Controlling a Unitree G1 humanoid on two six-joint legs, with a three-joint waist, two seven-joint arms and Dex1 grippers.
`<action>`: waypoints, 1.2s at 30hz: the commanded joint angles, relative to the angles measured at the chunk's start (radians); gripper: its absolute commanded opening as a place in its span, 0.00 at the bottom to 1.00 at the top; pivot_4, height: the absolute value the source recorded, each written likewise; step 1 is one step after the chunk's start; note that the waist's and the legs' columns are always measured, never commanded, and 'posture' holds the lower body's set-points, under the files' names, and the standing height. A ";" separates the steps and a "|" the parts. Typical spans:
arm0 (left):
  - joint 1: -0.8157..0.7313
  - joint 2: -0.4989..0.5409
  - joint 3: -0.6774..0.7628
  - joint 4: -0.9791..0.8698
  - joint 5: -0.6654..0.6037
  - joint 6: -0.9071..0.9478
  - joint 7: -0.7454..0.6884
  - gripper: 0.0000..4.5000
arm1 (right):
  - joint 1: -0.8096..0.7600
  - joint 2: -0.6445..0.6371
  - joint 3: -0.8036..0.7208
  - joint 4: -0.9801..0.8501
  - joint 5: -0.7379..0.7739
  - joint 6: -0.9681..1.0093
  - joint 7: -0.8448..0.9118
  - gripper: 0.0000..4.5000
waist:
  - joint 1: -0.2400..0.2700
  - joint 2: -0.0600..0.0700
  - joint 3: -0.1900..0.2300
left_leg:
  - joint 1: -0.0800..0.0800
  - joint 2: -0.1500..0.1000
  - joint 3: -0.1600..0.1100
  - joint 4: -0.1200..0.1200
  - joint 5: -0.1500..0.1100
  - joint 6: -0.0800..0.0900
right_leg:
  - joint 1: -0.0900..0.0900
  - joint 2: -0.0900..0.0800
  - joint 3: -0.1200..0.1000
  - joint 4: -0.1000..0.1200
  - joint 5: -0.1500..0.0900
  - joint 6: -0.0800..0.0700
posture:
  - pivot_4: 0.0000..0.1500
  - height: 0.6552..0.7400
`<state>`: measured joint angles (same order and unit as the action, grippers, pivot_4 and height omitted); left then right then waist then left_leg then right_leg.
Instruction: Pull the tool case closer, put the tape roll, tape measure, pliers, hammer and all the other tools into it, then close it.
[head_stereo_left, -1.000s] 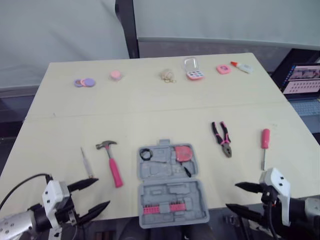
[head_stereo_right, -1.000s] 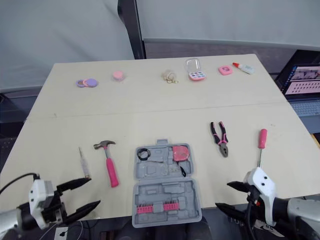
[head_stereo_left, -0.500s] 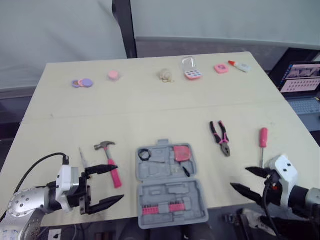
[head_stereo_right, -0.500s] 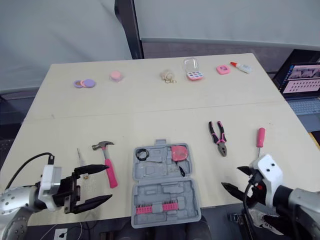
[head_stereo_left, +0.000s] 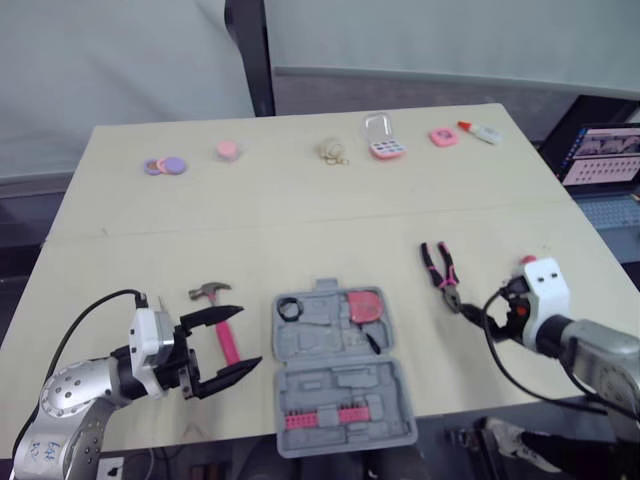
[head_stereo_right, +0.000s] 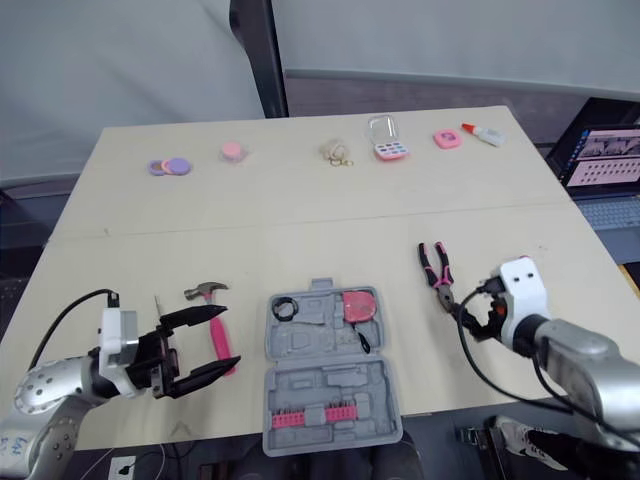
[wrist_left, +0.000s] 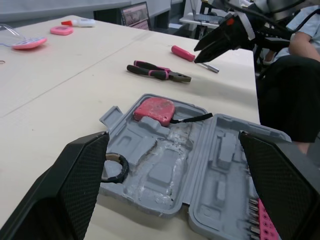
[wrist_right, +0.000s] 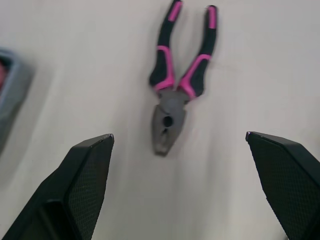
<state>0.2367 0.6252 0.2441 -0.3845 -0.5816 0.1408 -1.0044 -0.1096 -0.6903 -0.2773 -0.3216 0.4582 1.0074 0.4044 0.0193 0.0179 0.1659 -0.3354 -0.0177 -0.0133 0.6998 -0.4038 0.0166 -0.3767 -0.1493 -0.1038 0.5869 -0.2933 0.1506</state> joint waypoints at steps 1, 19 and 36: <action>0.006 -0.004 0.005 -0.024 0.002 -0.007 0.014 1.00 | -0.056 0.029 0.019 0.067 -0.030 0.024 -0.048 0.99 | 0.001 0.000 0.000 | 0.000 0.000 0.000 0.000 0.000 0.000 | 0.000 0.000 0.000 0.000 0.000 0.000 | 1.00 1.00; 0.020 -0.001 -0.010 -0.053 0.030 -0.018 0.056 1.00 | -0.210 0.193 0.135 0.284 -0.158 -0.050 -0.112 0.99 | -0.010 0.001 0.000 | 0.000 0.000 0.000 0.000 0.000 0.000 | 0.000 0.000 0.000 0.001 0.000 0.000 | 1.00 1.00; 0.022 -0.004 -0.019 -0.059 0.036 -0.015 0.064 1.00 | -0.223 0.207 0.165 0.304 -0.209 -0.072 -0.105 0.72 | -0.021 0.001 0.000 | 0.000 0.000 0.000 0.000 0.000 0.000 | 0.000 0.000 0.000 0.000 0.000 0.000 | 1.00 1.00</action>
<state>0.2539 0.6233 0.2205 -0.4176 -0.5446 0.1313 -0.9459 -0.3360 -0.4912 -0.1183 -0.0131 0.2552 0.9374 0.3084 -0.0020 0.0186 0.1663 -0.3357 -0.0179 -0.0135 0.6995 -0.4036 0.0162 -0.3769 -0.1492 -0.1043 0.5873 -0.2933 0.1507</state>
